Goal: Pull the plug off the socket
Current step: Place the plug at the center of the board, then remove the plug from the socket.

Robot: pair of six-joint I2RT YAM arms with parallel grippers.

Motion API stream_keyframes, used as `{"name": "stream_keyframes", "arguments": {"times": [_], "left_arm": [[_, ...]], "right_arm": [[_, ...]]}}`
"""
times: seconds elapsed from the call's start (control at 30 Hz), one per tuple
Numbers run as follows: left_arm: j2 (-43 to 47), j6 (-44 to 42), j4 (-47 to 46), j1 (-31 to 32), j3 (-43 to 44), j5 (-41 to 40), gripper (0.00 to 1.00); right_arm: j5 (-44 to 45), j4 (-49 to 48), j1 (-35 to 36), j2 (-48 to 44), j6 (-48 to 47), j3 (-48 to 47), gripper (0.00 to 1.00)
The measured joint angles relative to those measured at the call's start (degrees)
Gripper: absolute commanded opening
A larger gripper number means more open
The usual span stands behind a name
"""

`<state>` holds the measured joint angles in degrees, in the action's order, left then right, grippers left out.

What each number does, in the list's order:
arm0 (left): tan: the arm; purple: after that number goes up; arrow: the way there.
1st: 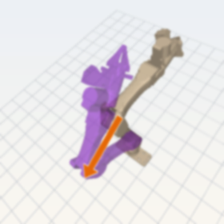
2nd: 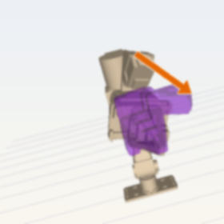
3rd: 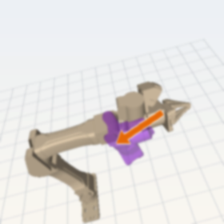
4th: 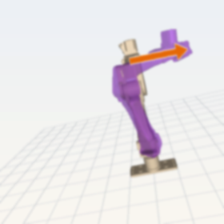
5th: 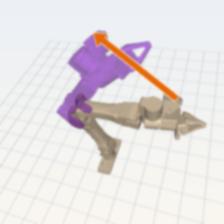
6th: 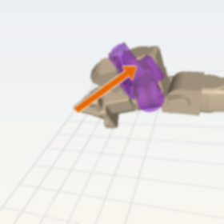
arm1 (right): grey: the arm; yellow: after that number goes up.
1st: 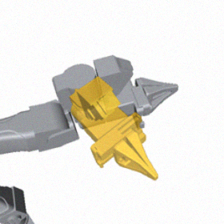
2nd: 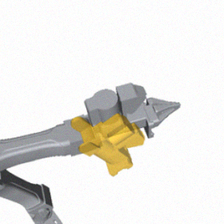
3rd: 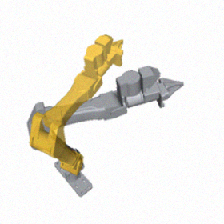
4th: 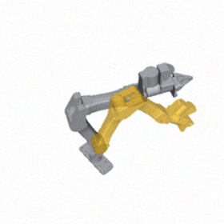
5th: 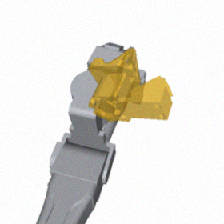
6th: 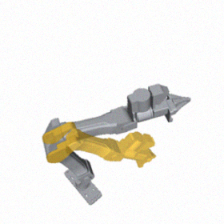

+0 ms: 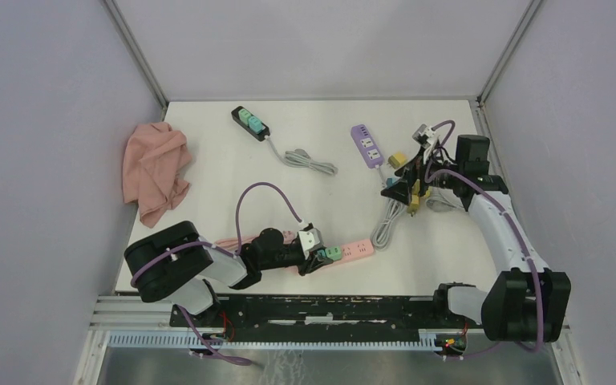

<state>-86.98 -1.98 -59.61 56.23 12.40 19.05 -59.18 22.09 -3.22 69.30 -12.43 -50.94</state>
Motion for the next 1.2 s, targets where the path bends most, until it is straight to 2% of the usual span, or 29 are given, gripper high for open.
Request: {"name": "stream_keyframes", "arguments": {"times": [0.2, 0.33, 0.53, 0.7, 1.2], "left_arm": [[0.0, 0.0, 0.0, 0.0, 0.0, 0.1, 0.03], [0.0, 0.0, 0.1, 0.0, 0.0, 0.1, 0.03], [0.0, 0.0, 0.9, 0.0, 0.4, 0.4, 0.03], [-0.1, 0.0, 1.2, 0.0, 0.6, 0.5, 0.03], [-0.4, 0.0, 1.2, -0.3, 0.9, 0.6, 0.03]], "right_arm": [[2.8, 10.1, 6.4, -0.3, -7.9, -6.4, 1.0], [1.3, 14.9, 8.2, -0.3, -10.6, -11.0, 1.0], [-6.5, 8.2, 8.5, 0.0, -6.0, -7.8, 1.0], [-6.8, 6.1, 8.9, 0.8, -4.9, -2.5, 1.0], [-8.0, 6.3, 9.2, 1.0, -10.0, -1.1, 1.0]]}}
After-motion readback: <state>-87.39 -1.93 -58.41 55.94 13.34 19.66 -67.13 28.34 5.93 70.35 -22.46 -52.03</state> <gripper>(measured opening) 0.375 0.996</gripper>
